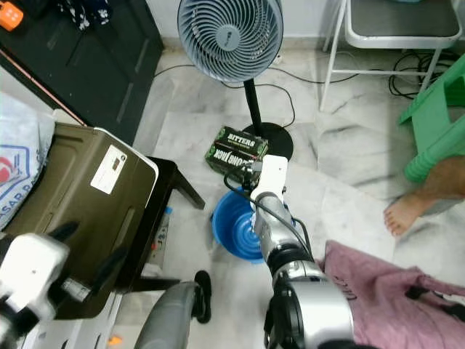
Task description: Clean up the room
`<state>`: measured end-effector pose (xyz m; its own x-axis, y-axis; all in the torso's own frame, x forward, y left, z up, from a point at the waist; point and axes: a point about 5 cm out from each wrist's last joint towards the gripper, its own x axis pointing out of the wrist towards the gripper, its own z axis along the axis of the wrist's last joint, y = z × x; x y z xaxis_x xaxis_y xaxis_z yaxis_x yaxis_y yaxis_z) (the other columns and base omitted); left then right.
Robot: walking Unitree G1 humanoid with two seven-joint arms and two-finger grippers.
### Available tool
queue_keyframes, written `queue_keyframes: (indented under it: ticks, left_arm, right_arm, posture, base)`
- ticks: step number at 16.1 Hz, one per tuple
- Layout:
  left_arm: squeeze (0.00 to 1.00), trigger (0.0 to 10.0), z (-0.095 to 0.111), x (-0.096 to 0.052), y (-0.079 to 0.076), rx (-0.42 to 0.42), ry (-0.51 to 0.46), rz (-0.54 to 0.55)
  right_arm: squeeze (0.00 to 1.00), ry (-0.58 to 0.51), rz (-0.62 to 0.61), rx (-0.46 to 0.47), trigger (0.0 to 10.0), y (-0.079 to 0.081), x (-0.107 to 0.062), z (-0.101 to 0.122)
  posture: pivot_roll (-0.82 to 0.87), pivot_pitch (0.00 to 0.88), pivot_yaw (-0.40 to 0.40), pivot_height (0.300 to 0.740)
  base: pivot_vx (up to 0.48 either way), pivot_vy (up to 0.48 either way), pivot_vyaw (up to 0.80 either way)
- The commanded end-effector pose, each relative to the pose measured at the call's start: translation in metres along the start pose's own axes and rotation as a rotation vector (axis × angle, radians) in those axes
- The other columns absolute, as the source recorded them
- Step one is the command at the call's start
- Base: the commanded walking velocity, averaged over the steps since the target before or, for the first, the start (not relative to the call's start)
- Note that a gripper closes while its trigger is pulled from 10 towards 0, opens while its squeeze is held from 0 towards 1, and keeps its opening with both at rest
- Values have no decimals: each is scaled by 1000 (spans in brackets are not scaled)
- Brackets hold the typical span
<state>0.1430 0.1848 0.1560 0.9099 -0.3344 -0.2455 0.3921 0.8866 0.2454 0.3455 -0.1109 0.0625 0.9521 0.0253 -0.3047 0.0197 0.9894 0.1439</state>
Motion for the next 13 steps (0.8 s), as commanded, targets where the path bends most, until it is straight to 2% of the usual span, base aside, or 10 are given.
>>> queue_keyframes:
  ticks: [1, 3, 4, 5, 6, 8, 10, 11, 12, 13]
  left_arm:
    - [0, 10000, -6, 2, 0, -3, 24, 12]
    - [0, 10000, -2, 34, -1, -19, -62, 22]
    - [0, 10000, 1, 44, -2, -24, -98, 23]
    - [0, 10000, 2, 57, -1, -27, -118, 26]
    - [0, 10000, 6, 73, 1, -33, -161, 38]
    - [0, 10000, 9, 92, 4, -37, -201, 59]
    - [0, 10000, 12, 109, 6, -38, -233, 88]
    - [0, 10000, 14, 113, 10, -46, -254, 120]
    - [0, 10000, 15, 115, 14, -61, -271, 158]
    - [0, 10000, 15, 121, 19, -96, -283, 205]
  right_arm:
    - [1000, 23, 38, 3, 10000, 8, -4, -7]
    - [1000, -21, 91, -23, 10000, 0, -13, 1]
    - [1000, -40, 113, -34, 10000, -5, -21, 5]
    - [1000, -46, 125, -48, 10000, -9, -21, 10]
    - [1000, -69, 147, -82, 10000, -16, -31, 13]
    - [1000, -91, 163, -99, 10000, -23, -39, 15]
    - [1000, -106, 161, -94, 10000, -28, -45, 22]
    - [1000, -144, 161, -105, 10000, -31, -49, 29]
    - [0, -205, 132, -130, 10000, -36, -56, 35]
    - [0, -255, 97, -114, 10000, -42, -60, 43]
  posture:
    - [240, 213, 107, 740]
    - [148, 145, 68, 740]
    - [122, 121, 59, 740]
    - [88, 89, 51, 740]
    - [54, 56, 47, 740]
    - [8, 0, 37, 740]
    - [-19, 0, 26, 740]
    - [-25, 0, 21, 740]
    - [-28, 0, 16, 740]
    - [-31, 0, -4, 740]
  base:
    - [0, 0, 0]
    - [0, 0, 0]
    - [0, 0, 0]
    - [0, 0, 0]
    - [0, 0, 0]
    - [0, 0, 0]
    - [0, 0, 0]
    - [0, 0, 0]
    - [0, 0, 0]
    - [0, 0, 0]
